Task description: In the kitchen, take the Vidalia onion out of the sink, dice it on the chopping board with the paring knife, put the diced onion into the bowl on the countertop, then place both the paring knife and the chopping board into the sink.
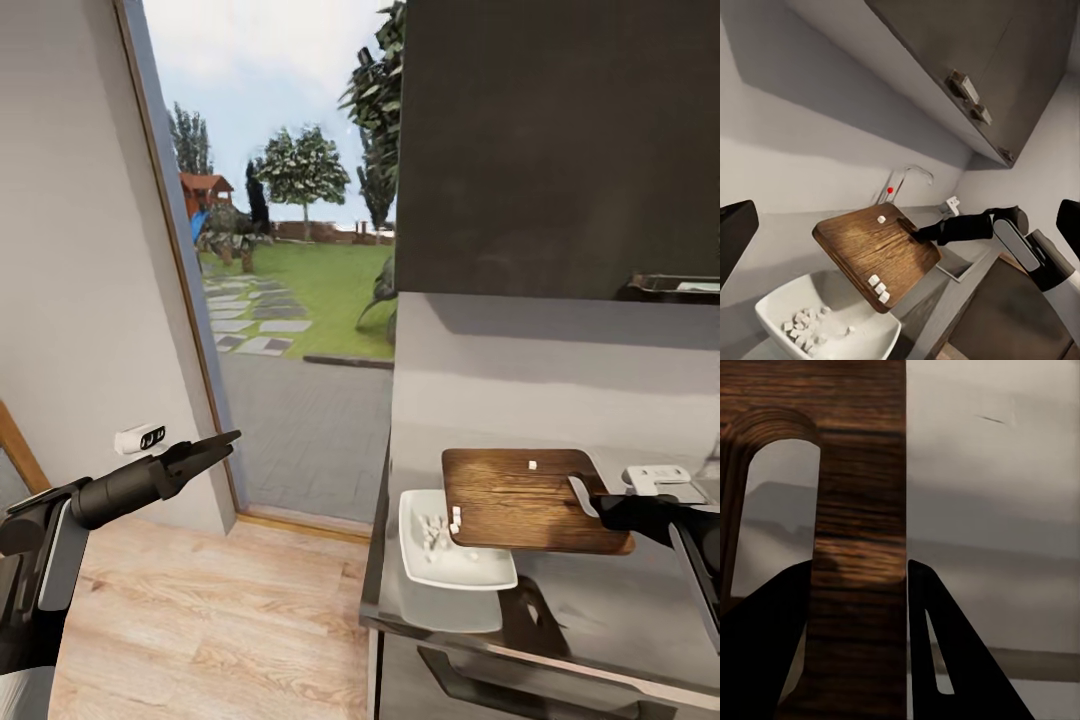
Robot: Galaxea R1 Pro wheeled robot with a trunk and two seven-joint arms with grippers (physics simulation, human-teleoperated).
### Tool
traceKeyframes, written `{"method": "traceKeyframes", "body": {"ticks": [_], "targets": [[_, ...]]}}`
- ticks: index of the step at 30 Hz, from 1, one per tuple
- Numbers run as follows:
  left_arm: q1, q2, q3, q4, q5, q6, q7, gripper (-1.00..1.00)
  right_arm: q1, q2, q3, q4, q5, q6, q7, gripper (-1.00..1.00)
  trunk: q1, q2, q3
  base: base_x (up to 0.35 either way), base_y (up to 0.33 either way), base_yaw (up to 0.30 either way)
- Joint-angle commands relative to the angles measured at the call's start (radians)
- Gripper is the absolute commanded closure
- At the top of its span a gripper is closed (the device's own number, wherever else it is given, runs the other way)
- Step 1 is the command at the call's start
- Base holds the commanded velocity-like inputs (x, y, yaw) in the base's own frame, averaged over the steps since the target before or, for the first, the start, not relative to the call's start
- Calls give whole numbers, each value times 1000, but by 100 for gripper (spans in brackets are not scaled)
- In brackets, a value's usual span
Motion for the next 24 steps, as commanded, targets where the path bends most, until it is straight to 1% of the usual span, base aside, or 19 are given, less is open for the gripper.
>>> {"method": "traceKeyframes", "body": {"ticks": [1,9,15,18,21,24], "targets": [[-1,0,0,0,2,10,-2,-100,-1,1,0,-1,11,3,10,100,1,-2,-2,-2,0,0],[-1,0,1,0,3,10,-2,-100,-1,3,3,-1,11,3,10,100,1,-2,-1,0,9,0],[-1,2,2,0,4,11,-2,-100,-1,3,7,-1,11,3,10,100,1,-2,0,0,220,0],[-1,2,2,-1,4,11,-2,-100,-1,3,7,-1,11,3,9,100,1,-2,0,0,102,0],[-1,1,2,-1,3,11,-2,-100,-1,3,8,-1,11,3,9,100,1,-2,0,0,-31,0],[-1,0,2,-1,2,11,-2,-100,-1,2,8,-1,12,3,8,100,1,-2,0,27,-185,0]]}}
